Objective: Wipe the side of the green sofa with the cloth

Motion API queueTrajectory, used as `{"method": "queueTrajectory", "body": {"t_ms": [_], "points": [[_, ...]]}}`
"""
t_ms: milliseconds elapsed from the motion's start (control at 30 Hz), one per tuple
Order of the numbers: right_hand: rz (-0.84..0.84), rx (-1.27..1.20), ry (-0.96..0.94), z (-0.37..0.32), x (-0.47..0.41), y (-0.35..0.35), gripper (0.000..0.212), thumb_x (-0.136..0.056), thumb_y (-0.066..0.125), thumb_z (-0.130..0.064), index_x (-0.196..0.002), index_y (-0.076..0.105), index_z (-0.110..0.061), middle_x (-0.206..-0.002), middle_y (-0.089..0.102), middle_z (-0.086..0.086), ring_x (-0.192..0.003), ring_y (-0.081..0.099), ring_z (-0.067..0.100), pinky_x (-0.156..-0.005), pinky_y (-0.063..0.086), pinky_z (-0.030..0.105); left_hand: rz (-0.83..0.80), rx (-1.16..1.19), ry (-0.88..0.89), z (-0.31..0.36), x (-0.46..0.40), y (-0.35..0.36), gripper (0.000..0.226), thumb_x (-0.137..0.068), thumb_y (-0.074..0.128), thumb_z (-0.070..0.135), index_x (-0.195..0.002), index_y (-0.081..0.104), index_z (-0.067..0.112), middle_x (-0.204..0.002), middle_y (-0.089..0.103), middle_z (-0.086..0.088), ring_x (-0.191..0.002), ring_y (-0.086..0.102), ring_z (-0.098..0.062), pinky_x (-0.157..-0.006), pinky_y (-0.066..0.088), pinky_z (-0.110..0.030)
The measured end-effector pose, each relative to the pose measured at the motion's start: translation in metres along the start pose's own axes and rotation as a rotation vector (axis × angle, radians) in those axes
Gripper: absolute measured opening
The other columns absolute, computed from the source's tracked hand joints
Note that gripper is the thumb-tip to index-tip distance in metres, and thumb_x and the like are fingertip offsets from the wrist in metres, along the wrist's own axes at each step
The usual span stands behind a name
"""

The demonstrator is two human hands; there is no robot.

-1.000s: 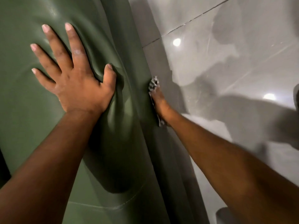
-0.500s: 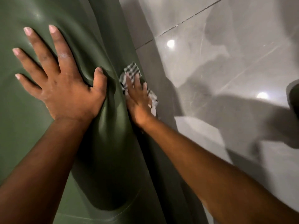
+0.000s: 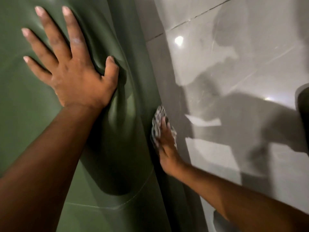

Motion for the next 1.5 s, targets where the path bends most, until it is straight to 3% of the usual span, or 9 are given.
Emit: {"method": "queueTrajectory", "body": {"t_ms": [133,400,600,700,867,967,1233,1333,1500], "points": [[-0.047,0.166,-0.151,0.017,0.016,0.011,0.053,-0.102,0.022,-0.039,-0.15,0.002,-0.032,-0.162,0.0,0.014,-0.149,-0.005,0.037,-0.115,0.011,0.067,0.004,-0.005,-0.003,0.006,0.002,-0.002,0.092,-0.086,0.038,0.063,-0.16,0.004,0.019,-0.167,0.0,-0.018,-0.151,-0.001,-0.049,-0.116,0.006,-0.07],[-0.072,0.318,-0.56,-0.035,-0.097,-0.009,0.057,-0.099,0.037,-0.031,-0.15,0.01,-0.024,-0.159,0.002,0.013,-0.147,-0.003,0.046,-0.111,0.012,0.073,0.046,0.0,-0.013,0.003,-0.001,0.003,0.093,-0.085,0.039,0.063,-0.16,0.006,0.019,-0.167,0.002,-0.019,-0.151,0.002,-0.048,-0.117,0.008,-0.069],[0.018,0.273,-0.329,-0.097,-0.219,-0.031,0.06,-0.095,0.023,-0.041,-0.151,0.01,-0.023,-0.163,0.004,0.014,-0.148,0.001,0.041,-0.112,0.014,0.071,0.073,0.011,-0.008,0.003,-0.002,0.004,0.092,-0.086,0.04,0.065,-0.159,0.007,0.019,-0.166,0.005,-0.019,-0.151,0.003,-0.048,-0.116,0.009,-0.069],[-0.001,0.228,-0.383,-0.081,-0.165,-0.024,0.057,-0.099,0.027,-0.037,-0.15,0.011,-0.018,-0.161,0.002,0.017,-0.148,0.001,0.041,-0.114,0.011,0.069,0.076,0.006,-0.016,0.0,-0.002,0.005,0.092,-0.087,0.039,0.066,-0.159,0.008,0.019,-0.166,0.006,-0.02,-0.151,0.003,-0.049,-0.116,0.01,-0.069],[-0.1,0.14,-0.243,-0.024,-0.065,-0.006,0.055,-0.097,0.018,-0.056,-0.147,-0.001,-0.043,-0.16,-0.008,-0.001,-0.149,-0.014,0.033,-0.117,0.0,0.065,0.077,-0.01,-0.02,0.002,-0.001,0.005,0.092,-0.087,0.043,0.064,-0.159,0.009,0.018,-0.166,0.006,-0.021,-0.151,0.003,-0.049,-0.117,0.01,-0.068],[-0.073,0.168,-0.249,-0.024,-0.07,-0.002,0.053,-0.098,0.016,-0.055,-0.148,0.001,-0.042,-0.161,-0.006,0.0,-0.149,-0.013,0.033,-0.114,0.005,0.069,0.075,-0.008,-0.012,0.002,0.0,0.008,0.091,-0.088,0.044,0.062,-0.159,0.009,0.018,-0.166,0.006,-0.021,-0.151,0.004,-0.049,-0.116,0.01,-0.068],[-0.073,0.458,-0.349,-0.103,-0.254,-0.026,0.066,-0.089,0.01,-0.051,-0.15,0.003,-0.027,-0.163,0.003,0.015,-0.148,0.003,0.042,-0.112,0.02,0.066,0.073,-0.032,-0.018,0.0,-0.003,0.01,0.091,-0.089,0.043,0.064,-0.159,0.008,0.018,-0.166,0.007,-0.021,-0.151,0.004,-0.049,-0.117,0.01,-0.068],[-0.023,0.367,-0.307,-0.155,-0.337,-0.051,0.064,-0.088,0.026,-0.038,-0.149,0.022,-0.016,-0.16,0.012,0.02,-0.147,0.009,0.043,-0.116,0.017,0.058,0.075,-0.033,-0.02,-0.004,-0.002,0.011,0.09,-0.088,0.041,0.066,-0.159,0.008,0.019,-0.166,0.008,-0.021,-0.151,0.005,-0.048,-0.117,0.01,-0.068],[0.049,0.263,-0.302,-0.175,-0.366,-0.06,0.053,-0.098,0.037,-0.021,-0.147,0.023,-0.007,-0.159,0.009,0.026,-0.148,0.008,0.041,-0.12,0.009,0.049,0.064,-0.043,-0.025,-0.005,-0.004,0.014,0.089,-0.088,0.034,0.067,-0.159,0.01,0.019,-0.165,0.011,-0.021,-0.151,0.006,-0.048,-0.118,0.009,-0.066]]}}
Point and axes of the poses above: each hand's wrist, its own x-axis away from the middle knuckle, its own y-axis out of the palm, z = x × y, the point moved 7 cm from there along -x, towards the middle knuckle
